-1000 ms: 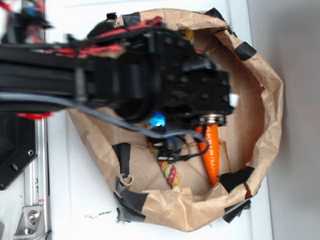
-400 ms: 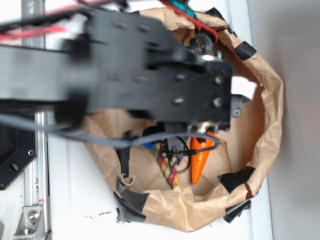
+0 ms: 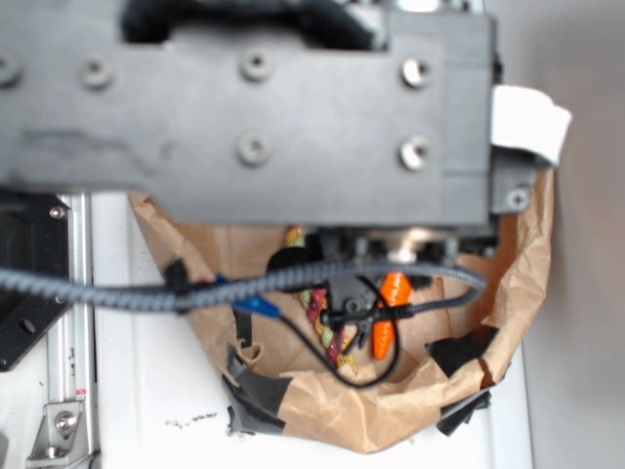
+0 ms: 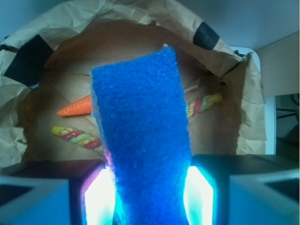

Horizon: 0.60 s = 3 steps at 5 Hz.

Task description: Grab the blue sponge.

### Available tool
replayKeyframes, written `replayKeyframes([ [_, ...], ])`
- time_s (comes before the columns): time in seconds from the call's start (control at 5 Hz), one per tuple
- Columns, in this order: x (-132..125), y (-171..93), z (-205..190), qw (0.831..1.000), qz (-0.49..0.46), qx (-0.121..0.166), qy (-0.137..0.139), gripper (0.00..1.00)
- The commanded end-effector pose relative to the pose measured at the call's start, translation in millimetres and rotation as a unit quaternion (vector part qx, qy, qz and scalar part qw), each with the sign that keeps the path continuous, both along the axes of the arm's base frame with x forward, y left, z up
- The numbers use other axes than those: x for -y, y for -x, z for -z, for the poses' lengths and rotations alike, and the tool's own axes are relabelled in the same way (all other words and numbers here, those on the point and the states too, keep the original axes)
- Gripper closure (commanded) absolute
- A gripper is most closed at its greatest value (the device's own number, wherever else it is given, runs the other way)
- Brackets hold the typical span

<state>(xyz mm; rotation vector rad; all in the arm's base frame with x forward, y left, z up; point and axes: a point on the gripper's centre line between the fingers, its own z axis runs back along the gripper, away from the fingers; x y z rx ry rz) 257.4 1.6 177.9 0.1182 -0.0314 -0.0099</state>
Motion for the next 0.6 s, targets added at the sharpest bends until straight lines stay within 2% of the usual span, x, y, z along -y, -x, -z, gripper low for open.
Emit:
replayKeyframes([
  [0.0,1.6,-2.2,-3.0,1.000,0.001,0.019,0.004,1.00],
  [0.2,1.5,-2.3,-4.4,1.000,-0.004,0.023,0.005,1.00],
  [0.4,1.7,-1.0,-1.4,1.000,-0.012,0.020,-0.007,1.00],
])
